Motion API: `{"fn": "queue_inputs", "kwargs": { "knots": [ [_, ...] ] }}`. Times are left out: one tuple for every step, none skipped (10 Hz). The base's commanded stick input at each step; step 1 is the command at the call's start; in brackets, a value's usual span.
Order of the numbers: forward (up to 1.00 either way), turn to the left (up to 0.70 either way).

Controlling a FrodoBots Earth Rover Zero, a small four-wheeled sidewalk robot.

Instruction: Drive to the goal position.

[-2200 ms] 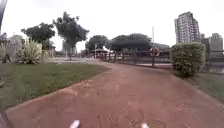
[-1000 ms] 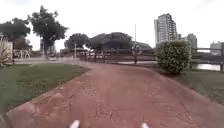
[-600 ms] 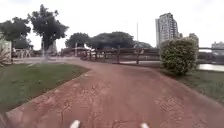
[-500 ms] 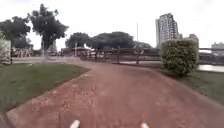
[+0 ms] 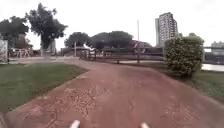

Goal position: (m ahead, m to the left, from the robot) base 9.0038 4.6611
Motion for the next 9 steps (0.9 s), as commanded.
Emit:
{"fn": "queue_inputs", "kwargs": {
  "knots": [
    [0.50, 0.03],
    [0.50, 0.03],
    [0.50, 0.03],
    [0.50, 0.03],
    [0.50, 0.03],
    [0.50, 0.03],
    [0.50, 0.03],
    [0.50, 0.03],
    [0.50, 0.03]
  ]
}}
